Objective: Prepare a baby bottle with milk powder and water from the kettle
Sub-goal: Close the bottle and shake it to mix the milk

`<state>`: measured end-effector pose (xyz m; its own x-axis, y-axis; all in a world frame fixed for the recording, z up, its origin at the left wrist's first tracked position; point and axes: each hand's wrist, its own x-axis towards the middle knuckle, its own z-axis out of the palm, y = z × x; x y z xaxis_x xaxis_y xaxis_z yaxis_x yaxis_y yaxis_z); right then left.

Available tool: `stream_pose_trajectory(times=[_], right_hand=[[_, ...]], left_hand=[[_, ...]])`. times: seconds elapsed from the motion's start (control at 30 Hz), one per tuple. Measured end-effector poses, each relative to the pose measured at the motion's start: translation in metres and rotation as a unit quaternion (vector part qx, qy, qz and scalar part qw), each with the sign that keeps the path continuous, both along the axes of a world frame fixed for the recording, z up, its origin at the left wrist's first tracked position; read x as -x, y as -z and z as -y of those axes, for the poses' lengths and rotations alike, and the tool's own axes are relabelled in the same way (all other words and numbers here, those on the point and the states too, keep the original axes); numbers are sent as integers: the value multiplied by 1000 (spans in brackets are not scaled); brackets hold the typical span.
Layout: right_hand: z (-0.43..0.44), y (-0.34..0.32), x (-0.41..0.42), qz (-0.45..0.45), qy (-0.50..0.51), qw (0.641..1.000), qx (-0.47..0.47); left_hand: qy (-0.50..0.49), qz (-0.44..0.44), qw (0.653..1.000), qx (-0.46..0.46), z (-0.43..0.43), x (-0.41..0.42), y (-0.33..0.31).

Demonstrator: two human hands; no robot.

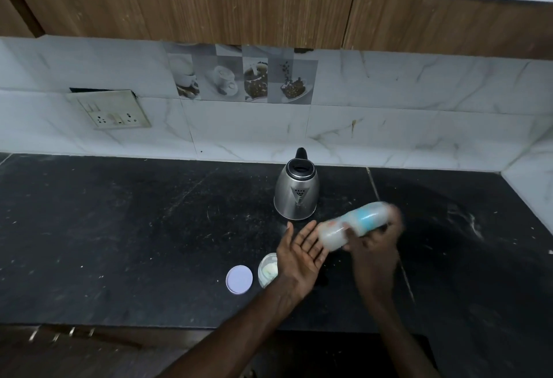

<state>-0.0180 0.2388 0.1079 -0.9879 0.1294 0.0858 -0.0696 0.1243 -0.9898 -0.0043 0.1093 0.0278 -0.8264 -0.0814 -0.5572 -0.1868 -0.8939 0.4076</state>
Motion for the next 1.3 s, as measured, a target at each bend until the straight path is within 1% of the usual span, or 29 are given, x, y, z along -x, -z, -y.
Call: stream_pose_trajectory(times=[0.03,0.07,0.1,0.13,0.23,0.3,0.33,0.4,0.43,0.47,0.5,0.53,0.63,0.67,0.7,0.73,0.77,0.8,0.83,0.87,0.93,1.0,1.03,1.07,1.13,1.17,1.2,1.23,1.3], right_hand=[[3,8,-8,16,-60,997,-47],[2,12,-13,16,-93,992,-87],[2,11,-12,6,-97,990,-99],[0,7,-8,-6,-75,994,-80],[-6,-11,8,-29,52,998,32],[-4,-10,10,-33,102,993,52],[1,-8,6,-17,87,995,42],[10,6,-8,38,-16,999,-13],[11,12,-15,51,-59,996,-44],[10,15,-18,46,-74,994,-61],[8,14,-17,32,-62,996,-54],[5,11,-14,19,-24,999,-24],[-2,3,2,-9,116,988,103],[-1,5,4,-8,126,987,98],[1,6,4,2,95,994,57],[2,9,2,21,24,999,-3],[1,13,1,39,-56,996,-60],[-4,15,2,44,-102,988,-106],[-8,13,6,38,-103,986,-122],[-13,9,13,26,-68,992,-106],[-22,-5,26,4,62,998,-5],[-24,-9,31,-12,153,984,88],[-20,-8,27,-6,149,985,85],[-14,-4,21,10,104,993,53],[-6,12,6,59,-45,997,-28],[-6,16,0,64,-91,992,-59],[-8,18,0,48,-102,991,-73],[-10,15,2,26,-75,995,-64],[-14,4,13,7,52,998,34]], left_hand=[[-4,-1,1000,-16,-2,1,-1],[-8,-1,1000,-26,-4,1,-3],[-9,-1,1000,-27,-4,1,-4],[-7,1,1000,-19,-4,1,-4],[7,8,1000,14,-3,-1,4],[7,9,1000,18,-3,0,6],[7,7,1000,16,-3,0,7],[0,8,1000,2,-5,1,4],[-2,10,1000,-11,-6,2,2],[-5,12,1000,-20,-7,3,1],[-7,10,1000,-21,-7,3,0],[-6,7,1000,-13,-6,4,1],[9,5,1000,17,-6,4,4],[10,4,1000,17,-6,4,3],[7,4,1000,14,-7,5,2],[4,5,1000,6,-7,5,2],[2,7,1000,-3,-9,6,1],[4,8,1000,-8,-11,7,1],[8,11,1000,-4,-11,6,1],[16,13,1000,8,-11,4,0],[34,10,999,30,-11,2,2],[33,13,999,36,-9,0,2],[32,13,999,36,-9,0,1],[28,14,999,32,-9,0,1],[17,17,1000,14,-11,3,1],[14,15,1000,4,-11,4,2],[12,14,1000,1,-11,4,2],[13,17,1000,7,-10,4,1],[20,18,999,24,-8,2,3]])
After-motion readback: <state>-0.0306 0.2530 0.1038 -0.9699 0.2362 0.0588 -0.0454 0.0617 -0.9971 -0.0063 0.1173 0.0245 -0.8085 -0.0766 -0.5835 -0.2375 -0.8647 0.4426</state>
